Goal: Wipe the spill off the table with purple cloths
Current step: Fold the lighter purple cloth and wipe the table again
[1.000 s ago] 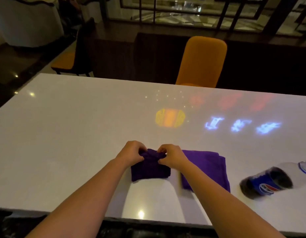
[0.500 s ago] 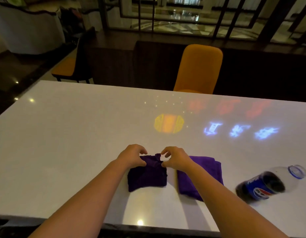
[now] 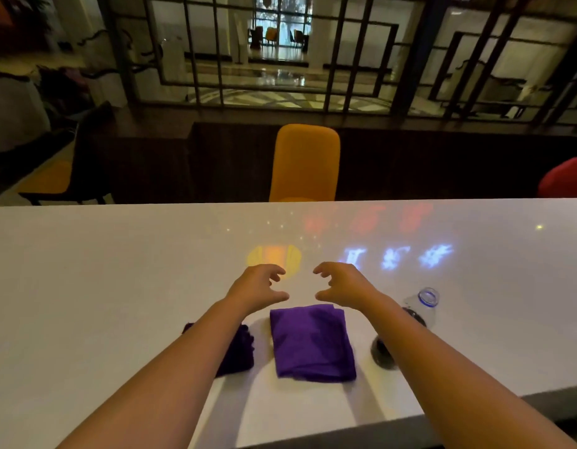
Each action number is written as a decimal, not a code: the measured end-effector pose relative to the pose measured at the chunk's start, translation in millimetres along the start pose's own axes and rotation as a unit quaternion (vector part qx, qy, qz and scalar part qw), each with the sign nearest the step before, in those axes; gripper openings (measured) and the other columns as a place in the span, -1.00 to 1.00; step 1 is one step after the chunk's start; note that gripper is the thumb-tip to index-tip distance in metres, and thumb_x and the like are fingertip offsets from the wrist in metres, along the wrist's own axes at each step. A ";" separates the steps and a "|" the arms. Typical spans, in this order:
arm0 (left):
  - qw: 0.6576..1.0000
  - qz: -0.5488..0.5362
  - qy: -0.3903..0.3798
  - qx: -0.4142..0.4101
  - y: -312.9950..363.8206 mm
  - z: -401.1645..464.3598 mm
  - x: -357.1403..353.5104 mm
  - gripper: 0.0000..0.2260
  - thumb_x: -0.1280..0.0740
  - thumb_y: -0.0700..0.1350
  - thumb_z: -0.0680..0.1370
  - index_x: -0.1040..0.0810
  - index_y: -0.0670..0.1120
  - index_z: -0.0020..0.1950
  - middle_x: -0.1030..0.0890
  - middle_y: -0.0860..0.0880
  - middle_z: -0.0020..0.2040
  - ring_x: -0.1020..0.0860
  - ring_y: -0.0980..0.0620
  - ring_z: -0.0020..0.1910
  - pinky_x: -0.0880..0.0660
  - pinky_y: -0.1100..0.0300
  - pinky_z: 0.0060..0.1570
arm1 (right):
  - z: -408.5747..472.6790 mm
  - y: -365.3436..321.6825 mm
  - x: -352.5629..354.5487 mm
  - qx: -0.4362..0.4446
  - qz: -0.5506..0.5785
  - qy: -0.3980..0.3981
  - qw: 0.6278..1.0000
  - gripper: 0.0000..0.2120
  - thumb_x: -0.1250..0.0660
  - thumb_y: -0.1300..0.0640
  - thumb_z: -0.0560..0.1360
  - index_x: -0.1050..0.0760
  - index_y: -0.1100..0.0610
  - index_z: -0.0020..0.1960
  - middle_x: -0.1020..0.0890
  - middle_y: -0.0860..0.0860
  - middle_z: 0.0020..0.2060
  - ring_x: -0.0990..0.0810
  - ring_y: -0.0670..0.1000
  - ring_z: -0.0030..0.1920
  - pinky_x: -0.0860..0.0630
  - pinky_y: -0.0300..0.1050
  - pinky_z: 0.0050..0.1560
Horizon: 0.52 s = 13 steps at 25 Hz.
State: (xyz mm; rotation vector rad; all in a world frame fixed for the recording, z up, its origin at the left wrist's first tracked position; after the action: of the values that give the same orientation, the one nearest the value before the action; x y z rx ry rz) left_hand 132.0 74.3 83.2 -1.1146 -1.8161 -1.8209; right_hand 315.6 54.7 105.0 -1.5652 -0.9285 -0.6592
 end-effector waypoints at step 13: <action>0.993 0.058 -0.082 0.056 -42.5 16.4 -110.1 -0.57 -0.45 -0.06 0.34 -0.52 -0.06 0.19 -0.59 -0.03 0.17 -0.52 -0.03 0.16 -0.50 0.03 0.13 | 19.7 83.1 -85.9 0.003 -0.139 -0.097 0.986 -0.47 -0.38 0.05 0.42 -0.35 0.07 0.35 -0.41 0.08 0.33 -0.38 0.14 0.29 -0.45 0.06 0.22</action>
State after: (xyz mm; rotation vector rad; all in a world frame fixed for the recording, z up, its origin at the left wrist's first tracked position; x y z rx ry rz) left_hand 176.3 63.9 -26.9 -1.3297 -1.8752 -1.5827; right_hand 338.7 52.3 -13.9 -1.5282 -1.3091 -0.7050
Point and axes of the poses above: each hand's wrist, its own z-axis towards the middle knuckle, its own x-axis out of the back of the hand, y = z × x, the point moved 3 cm from there along z, towards the middle knuckle
